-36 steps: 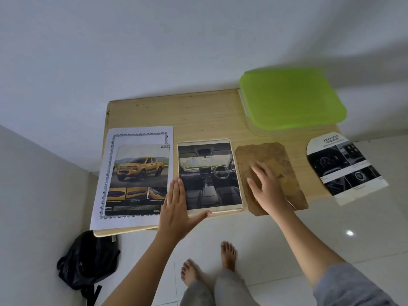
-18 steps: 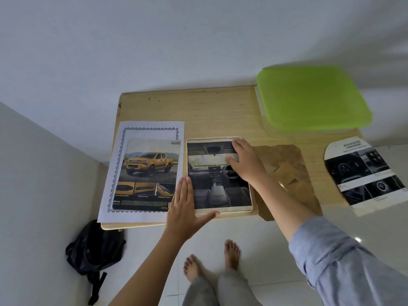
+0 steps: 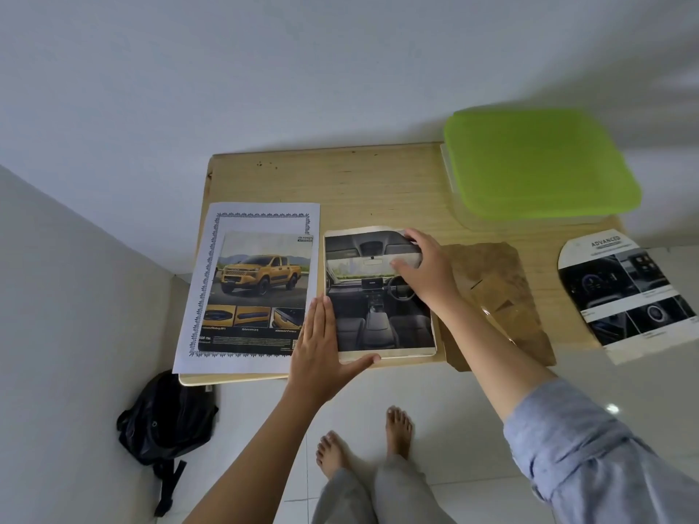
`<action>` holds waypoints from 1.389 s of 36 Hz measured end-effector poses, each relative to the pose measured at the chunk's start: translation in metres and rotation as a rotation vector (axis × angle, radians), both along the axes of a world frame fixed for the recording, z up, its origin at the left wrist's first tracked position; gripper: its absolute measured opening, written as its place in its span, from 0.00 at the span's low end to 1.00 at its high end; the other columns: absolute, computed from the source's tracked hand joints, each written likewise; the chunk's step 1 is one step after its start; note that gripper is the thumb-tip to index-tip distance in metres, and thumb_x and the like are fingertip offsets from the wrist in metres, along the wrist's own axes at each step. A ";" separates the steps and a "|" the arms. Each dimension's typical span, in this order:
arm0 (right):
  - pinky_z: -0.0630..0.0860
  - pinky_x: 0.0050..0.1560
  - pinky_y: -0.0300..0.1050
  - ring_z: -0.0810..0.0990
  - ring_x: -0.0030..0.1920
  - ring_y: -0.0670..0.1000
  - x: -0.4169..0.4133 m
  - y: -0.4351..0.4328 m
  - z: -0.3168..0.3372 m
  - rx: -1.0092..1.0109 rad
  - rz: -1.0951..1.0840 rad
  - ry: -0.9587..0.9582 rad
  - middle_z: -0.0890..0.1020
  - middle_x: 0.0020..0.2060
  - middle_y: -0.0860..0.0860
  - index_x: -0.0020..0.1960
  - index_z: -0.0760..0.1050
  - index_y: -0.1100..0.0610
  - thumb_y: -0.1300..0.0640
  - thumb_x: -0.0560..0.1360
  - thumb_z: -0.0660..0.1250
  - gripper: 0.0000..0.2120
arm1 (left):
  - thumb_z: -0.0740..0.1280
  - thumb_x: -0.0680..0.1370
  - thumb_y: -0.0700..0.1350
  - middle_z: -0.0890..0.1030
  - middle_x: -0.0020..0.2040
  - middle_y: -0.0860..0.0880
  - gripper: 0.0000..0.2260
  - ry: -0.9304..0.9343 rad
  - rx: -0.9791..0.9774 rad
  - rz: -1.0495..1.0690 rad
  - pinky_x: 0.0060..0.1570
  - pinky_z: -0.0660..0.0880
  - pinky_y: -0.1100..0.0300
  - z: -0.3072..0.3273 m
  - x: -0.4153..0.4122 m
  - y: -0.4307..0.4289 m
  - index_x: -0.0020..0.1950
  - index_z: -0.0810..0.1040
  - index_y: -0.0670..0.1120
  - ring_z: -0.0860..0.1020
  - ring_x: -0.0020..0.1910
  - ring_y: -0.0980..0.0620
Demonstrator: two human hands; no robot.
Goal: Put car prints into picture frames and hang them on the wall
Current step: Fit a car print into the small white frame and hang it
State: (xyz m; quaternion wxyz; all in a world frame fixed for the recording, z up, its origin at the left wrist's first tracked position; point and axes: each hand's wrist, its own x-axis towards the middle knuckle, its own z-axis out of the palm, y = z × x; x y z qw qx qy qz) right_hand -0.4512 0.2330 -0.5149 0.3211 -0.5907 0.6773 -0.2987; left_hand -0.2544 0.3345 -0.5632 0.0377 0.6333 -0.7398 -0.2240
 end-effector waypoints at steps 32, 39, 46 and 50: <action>0.55 0.74 0.49 0.56 0.74 0.46 -0.008 0.067 0.020 0.166 -0.027 -0.519 0.57 0.74 0.46 0.74 0.56 0.49 0.72 0.76 0.59 0.33 | 0.45 0.66 0.77 0.38 0.77 0.50 0.49 0.072 0.010 0.057 0.69 0.46 0.53 0.007 -0.001 0.000 0.76 0.35 0.47 0.36 0.74 0.54; 0.57 0.73 0.46 0.59 0.73 0.46 -0.006 0.065 0.027 0.129 -0.010 -0.574 0.59 0.74 0.45 0.74 0.55 0.49 0.73 0.75 0.59 0.33 | 0.44 0.67 0.75 0.40 0.77 0.50 0.46 0.150 -0.033 0.125 0.71 0.53 0.49 0.023 -0.001 -0.002 0.76 0.38 0.48 0.37 0.75 0.54; 0.58 0.72 0.43 0.58 0.73 0.46 -0.022 0.060 0.042 0.084 -0.018 -0.638 0.58 0.73 0.45 0.74 0.55 0.50 0.74 0.75 0.59 0.34 | 0.53 0.72 0.71 0.47 0.77 0.49 0.43 0.286 -0.083 0.136 0.71 0.54 0.50 0.048 -0.015 -0.014 0.77 0.43 0.48 0.46 0.76 0.51; 0.61 0.68 0.34 0.58 0.72 0.44 -0.053 0.059 0.056 0.072 -0.039 -0.687 0.59 0.71 0.42 0.74 0.56 0.50 0.75 0.75 0.58 0.34 | 0.60 0.74 0.64 0.61 0.72 0.48 0.36 0.431 -0.152 0.201 0.67 0.67 0.51 0.062 -0.046 -0.024 0.75 0.54 0.48 0.61 0.69 0.51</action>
